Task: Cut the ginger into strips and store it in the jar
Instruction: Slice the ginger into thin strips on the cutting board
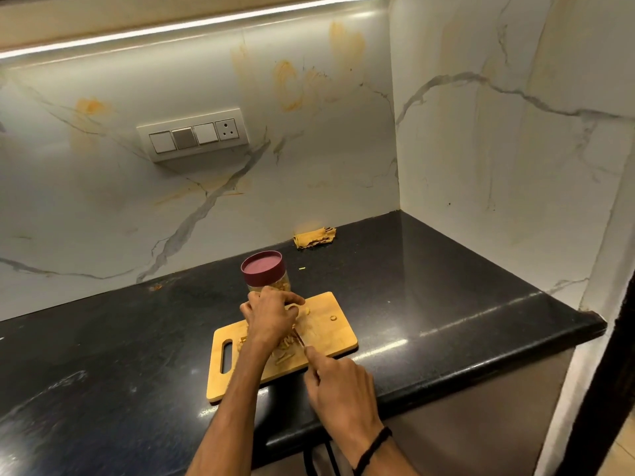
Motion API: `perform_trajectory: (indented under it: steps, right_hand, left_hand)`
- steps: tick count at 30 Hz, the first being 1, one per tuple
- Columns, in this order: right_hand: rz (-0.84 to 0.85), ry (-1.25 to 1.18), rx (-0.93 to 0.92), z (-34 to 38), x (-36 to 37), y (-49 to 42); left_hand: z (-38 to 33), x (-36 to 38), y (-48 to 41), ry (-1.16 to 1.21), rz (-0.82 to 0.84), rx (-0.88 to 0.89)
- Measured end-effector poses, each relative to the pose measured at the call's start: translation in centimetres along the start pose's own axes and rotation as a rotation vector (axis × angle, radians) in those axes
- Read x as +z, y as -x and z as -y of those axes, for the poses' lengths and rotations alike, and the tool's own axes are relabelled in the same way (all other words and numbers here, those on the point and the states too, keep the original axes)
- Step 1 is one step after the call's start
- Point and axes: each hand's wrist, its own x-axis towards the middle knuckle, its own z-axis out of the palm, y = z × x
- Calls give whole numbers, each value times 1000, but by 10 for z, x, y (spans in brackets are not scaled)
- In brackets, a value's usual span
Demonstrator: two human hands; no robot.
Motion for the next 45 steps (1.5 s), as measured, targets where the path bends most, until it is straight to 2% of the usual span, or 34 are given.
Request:
perform_trajectory:
  steps: [6, 13, 27, 45]
  right_hand:
    - [-138, -50, 89, -16, -13, -8]
    - [-187, -51, 137, -24, -19, -17]
    - [-107, 13, 76, -14, -7, -18]
    - [-44, 118, 55, -11, -1, -22]
  left_hand:
    - [-2, 0, 1, -100, 86, 66]
    - [-3, 3, 13, -33, 79, 50]
    - [0, 4, 32, 61, 28, 8]
    - [-15, -1, 34, -75, 13, -11]
